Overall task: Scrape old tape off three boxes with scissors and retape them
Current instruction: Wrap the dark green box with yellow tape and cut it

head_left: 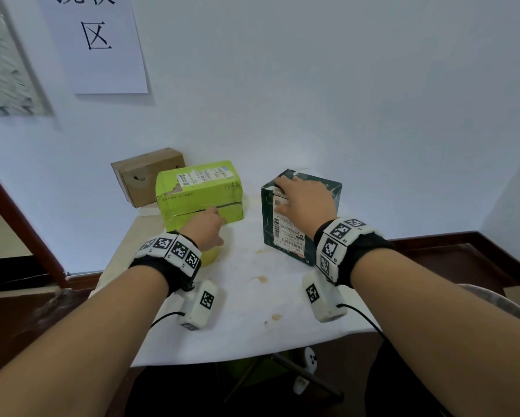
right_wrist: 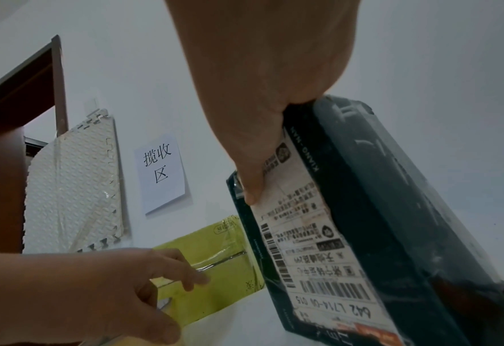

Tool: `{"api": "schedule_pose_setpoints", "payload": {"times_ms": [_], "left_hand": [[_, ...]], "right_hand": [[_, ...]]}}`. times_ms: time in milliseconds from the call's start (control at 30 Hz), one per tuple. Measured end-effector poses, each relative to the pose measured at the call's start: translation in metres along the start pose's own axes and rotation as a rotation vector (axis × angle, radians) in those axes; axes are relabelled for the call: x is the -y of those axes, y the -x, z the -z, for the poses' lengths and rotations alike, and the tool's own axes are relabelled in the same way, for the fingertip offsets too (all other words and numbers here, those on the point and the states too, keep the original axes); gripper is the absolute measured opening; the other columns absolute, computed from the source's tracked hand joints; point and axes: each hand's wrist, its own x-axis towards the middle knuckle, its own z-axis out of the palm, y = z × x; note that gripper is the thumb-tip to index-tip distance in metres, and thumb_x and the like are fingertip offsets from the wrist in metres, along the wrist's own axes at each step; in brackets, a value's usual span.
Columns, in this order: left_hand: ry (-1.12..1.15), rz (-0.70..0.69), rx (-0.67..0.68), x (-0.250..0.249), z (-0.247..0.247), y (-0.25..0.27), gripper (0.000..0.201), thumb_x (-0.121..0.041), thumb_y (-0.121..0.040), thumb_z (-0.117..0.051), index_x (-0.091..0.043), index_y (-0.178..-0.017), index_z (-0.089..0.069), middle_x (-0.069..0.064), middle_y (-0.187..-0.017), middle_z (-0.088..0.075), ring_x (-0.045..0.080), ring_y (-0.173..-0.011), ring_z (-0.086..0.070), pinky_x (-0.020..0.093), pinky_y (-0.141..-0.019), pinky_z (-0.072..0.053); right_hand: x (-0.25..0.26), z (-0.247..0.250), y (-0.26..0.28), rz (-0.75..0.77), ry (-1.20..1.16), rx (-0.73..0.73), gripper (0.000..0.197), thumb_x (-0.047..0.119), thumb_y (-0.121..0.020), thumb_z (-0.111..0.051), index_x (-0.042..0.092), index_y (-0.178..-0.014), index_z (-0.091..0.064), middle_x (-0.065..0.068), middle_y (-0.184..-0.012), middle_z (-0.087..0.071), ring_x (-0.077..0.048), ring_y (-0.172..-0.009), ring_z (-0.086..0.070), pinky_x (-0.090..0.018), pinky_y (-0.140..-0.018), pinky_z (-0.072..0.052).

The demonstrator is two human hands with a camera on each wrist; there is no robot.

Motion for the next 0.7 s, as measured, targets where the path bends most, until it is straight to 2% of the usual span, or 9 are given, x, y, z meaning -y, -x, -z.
{"api": "schedule_pose_setpoints", "payload": {"times_ms": [67, 133, 200, 267, 333, 400, 500, 600, 700], "left_hand": [[-0.028, 0.054, -0.004, -0.003, 0.004, 0.004, 0.047, -0.033, -0.094, -0.058, -0.006, -0.131, -0.048, 0.014, -0.133, -0.037, 0.030, -0.101, -0.057, 0.037, -0.087, -0.048], [-0.059, 0.085, -0.128, -0.008, 0.013, 0.007, 0.049, -0.043, -0.096, -0.051, -0.006, -0.128, -0.049, 0.013, -0.131, -0.038, 0.029, -0.097, -0.058, 0.038, -0.081, -0.050], [0.025, -0.011, -0.336, -0.014, 0.024, 0.007, 0.050, -0.044, -0.095, -0.051, -0.010, -0.132, -0.049, 0.010, -0.132, -0.040, 0.027, -0.100, -0.057, 0.036, -0.080, -0.048], [0.237, -0.223, -0.462, -0.023, 0.035, 0.005, 0.057, -0.043, -0.091, -0.059, -0.016, -0.140, -0.046, 0.003, -0.139, -0.041, 0.020, -0.113, -0.053, 0.031, -0.092, -0.044], [0.344, -0.404, -0.434, -0.033, 0.044, 0.002, 0.065, -0.041, -0.086, -0.065, -0.022, -0.144, -0.042, -0.003, -0.143, -0.042, 0.012, -0.120, -0.049, 0.021, -0.100, -0.036], [0.395, -0.457, -0.373, -0.043, 0.045, -0.001, 0.066, -0.039, -0.085, -0.068, -0.028, -0.144, -0.041, -0.012, -0.139, -0.046, 0.006, -0.115, -0.051, 0.017, -0.097, -0.038], [0.444, -0.419, -0.376, -0.051, 0.040, -0.006, 0.056, -0.034, -0.085, -0.070, -0.024, -0.138, -0.052, -0.012, -0.135, -0.054, 0.006, -0.101, -0.060, 0.022, -0.091, -0.049], [0.462, -0.356, -0.385, -0.054, 0.036, -0.008, 0.052, -0.031, -0.084, -0.072, -0.019, -0.133, -0.058, -0.006, -0.135, -0.057, 0.009, -0.099, -0.064, 0.028, -0.094, -0.050], [0.532, -0.336, -0.356, -0.055, 0.035, -0.006, 0.051, -0.026, -0.085, -0.072, -0.020, -0.134, -0.057, -0.007, -0.137, -0.055, 0.006, -0.094, -0.064, 0.024, -0.093, -0.050]], "right_hand": [[-0.001, 0.002, 0.001, 0.010, -0.017, 0.024, 0.036, 0.028, -0.089, -0.056, 0.020, -0.123, -0.049, 0.001, -0.117, -0.061, -0.021, -0.118, -0.050, -0.032, -0.092, -0.035], [-0.003, 0.003, 0.001, 0.020, -0.026, 0.045, 0.040, 0.026, -0.089, -0.059, 0.021, -0.127, -0.047, 0.002, -0.121, -0.059, -0.020, -0.124, -0.047, -0.032, -0.097, -0.032], [-0.006, 0.005, 0.002, 0.025, -0.056, 0.085, 0.048, 0.027, -0.087, -0.061, 0.024, -0.132, -0.044, 0.000, -0.127, -0.057, -0.020, -0.130, -0.043, -0.032, -0.100, -0.031], [-0.012, 0.011, 0.002, 0.034, -0.124, 0.143, 0.058, 0.027, -0.086, -0.064, 0.029, -0.138, -0.041, -0.001, -0.136, -0.053, -0.020, -0.132, -0.042, -0.032, -0.099, -0.034], [-0.018, 0.018, 0.003, 0.072, -0.213, 0.206, 0.066, 0.028, -0.083, -0.066, 0.033, -0.142, -0.036, 0.002, -0.136, -0.054, -0.020, -0.124, -0.050, -0.031, -0.092, -0.041], [-0.024, 0.023, 0.004, 0.085, -0.330, 0.249, 0.068, 0.030, -0.084, -0.066, 0.034, -0.144, -0.035, 0.006, -0.133, -0.056, -0.017, -0.118, -0.054, -0.029, -0.091, -0.044], [-0.033, 0.026, 0.007, -0.035, -0.543, 0.169, 0.056, 0.037, -0.087, -0.064, 0.029, -0.139, -0.044, 0.005, -0.136, -0.053, -0.015, -0.121, -0.051, -0.028, -0.099, -0.040], [-0.043, 0.025, 0.010, -0.181, -0.549, 0.088, 0.058, 0.037, -0.089, -0.062, 0.020, -0.141, -0.041, -0.002, -0.148, -0.038, -0.021, -0.132, -0.040, -0.036, -0.108, -0.035], [-0.051, 0.020, 0.009, -0.401, -0.690, 0.118, 0.065, 0.041, -0.085, -0.066, 0.011, -0.136, -0.040, -0.003, -0.128, -0.053, -0.020, -0.114, -0.053, -0.031, -0.092, -0.045]]}}
